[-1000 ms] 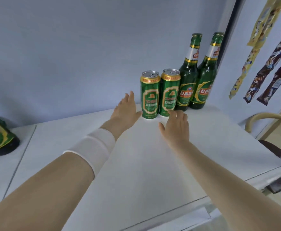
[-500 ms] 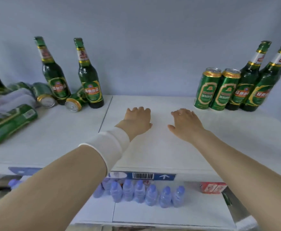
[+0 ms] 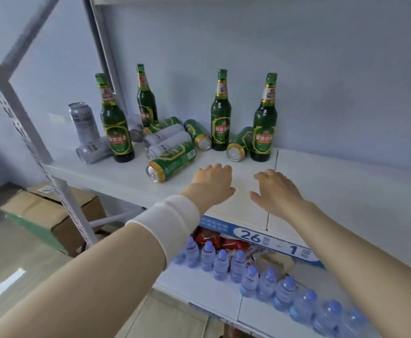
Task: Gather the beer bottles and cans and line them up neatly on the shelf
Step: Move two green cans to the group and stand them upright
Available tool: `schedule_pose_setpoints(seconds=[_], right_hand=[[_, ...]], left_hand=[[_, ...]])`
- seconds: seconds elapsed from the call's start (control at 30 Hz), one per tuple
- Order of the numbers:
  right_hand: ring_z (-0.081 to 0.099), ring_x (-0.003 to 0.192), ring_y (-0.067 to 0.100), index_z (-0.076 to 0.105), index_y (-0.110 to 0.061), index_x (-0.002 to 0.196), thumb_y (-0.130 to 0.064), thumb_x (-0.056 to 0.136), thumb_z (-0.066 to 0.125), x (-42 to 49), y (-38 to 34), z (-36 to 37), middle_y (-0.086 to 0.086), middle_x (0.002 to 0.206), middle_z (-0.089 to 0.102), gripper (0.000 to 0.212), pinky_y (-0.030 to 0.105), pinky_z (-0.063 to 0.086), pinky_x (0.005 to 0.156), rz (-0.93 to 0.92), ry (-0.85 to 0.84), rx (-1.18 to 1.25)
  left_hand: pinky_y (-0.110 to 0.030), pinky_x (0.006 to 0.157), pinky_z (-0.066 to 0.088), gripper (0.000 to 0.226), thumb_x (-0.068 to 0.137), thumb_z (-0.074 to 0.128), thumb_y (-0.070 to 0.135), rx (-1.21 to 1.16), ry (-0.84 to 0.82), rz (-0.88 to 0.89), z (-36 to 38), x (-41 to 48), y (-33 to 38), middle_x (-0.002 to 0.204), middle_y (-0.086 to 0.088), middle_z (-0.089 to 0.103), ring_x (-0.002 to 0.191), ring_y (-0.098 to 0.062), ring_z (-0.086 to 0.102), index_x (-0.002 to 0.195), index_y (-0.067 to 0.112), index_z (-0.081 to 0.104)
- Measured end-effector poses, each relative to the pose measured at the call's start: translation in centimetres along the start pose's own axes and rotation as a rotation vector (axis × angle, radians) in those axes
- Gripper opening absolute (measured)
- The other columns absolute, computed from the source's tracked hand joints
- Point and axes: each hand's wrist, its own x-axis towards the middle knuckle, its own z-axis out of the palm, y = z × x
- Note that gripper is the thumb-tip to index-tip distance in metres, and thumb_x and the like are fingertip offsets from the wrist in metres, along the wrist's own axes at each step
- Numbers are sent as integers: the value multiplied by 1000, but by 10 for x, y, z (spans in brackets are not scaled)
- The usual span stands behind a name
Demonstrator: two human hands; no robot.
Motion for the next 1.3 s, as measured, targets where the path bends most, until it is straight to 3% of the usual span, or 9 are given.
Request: schedule_pose_setpoints(seconds=[0.17,0.3,0.57,0.67,0.73,0.87,1.0,1.13,1.3], right_hand=[[40,127,31,39,-11,136,-37,91,46,42,-103,8,12,139,42,52,41,37,99,-51,18,34],[40,127,29,36,-12,136,-38,92,46,68,-148,19,12,138,41,53,39,38,98,-74,33,66],[36,131,25,28,-11,141,-51,80,60,108,-172,46,10,141,35,79,36,35,103,-92,58,321],[32,134,19,30,-12,141,-46,83,60,120,-166,61,6,142,35,74,25,29,104,-82,152,494],[34,133,20,35,-9,138,-37,86,59,129,-145,65,7,140,38,63,20,27,100,5,323,556],[36,129,32,38,-3,133,-34,81,67,163,-94,70,18,136,40,67,38,36,101,357,601,490],[29,129,35,31,-10,138,-35,76,71,203,-76,78,20,142,28,78,45,40,99,610,607,443],[35,122,36,35,-12,135,-30,73,75,228,-76,91,20,138,30,76,44,43,95,726,619,437],[39,121,35,42,-10,123,-19,73,74,235,-77,91,19,136,33,60,42,48,86,778,698,491]], left_hand=[[-42,94,41,51,90,49,37,-52,68,-61,-10,-18,-114,133,-13,48,120,-34,48,133,12,38],[-41,92,41,49,90,48,31,-225,109,-131,-5,-15,-182,133,-14,48,119,-35,48,134,12,38],[-37,96,37,50,91,49,31,-551,138,-219,14,44,-230,138,-16,44,124,-33,44,135,12,36],[-37,99,37,59,87,51,42,-637,151,-239,22,62,-237,141,-13,42,127,-30,43,136,13,36],[-38,101,36,69,81,55,53,-658,153,-238,32,63,-232,142,-8,40,128,-27,41,136,17,34],[-35,101,33,87,67,67,58,-571,166,-239,61,57,-216,136,-4,39,127,-24,38,136,23,28],[-31,95,37,81,63,75,49,-680,234,-236,71,60,-211,126,0,43,118,-21,47,129,22,36],[-25,83,35,63,64,75,36,-657,328,-147,75,58,-213,116,2,47,110,-22,48,117,21,46],[-20,76,36,59,56,79,25,-643,457,2,73,55,-224,101,8,52,98,-19,51,110,20,55]])
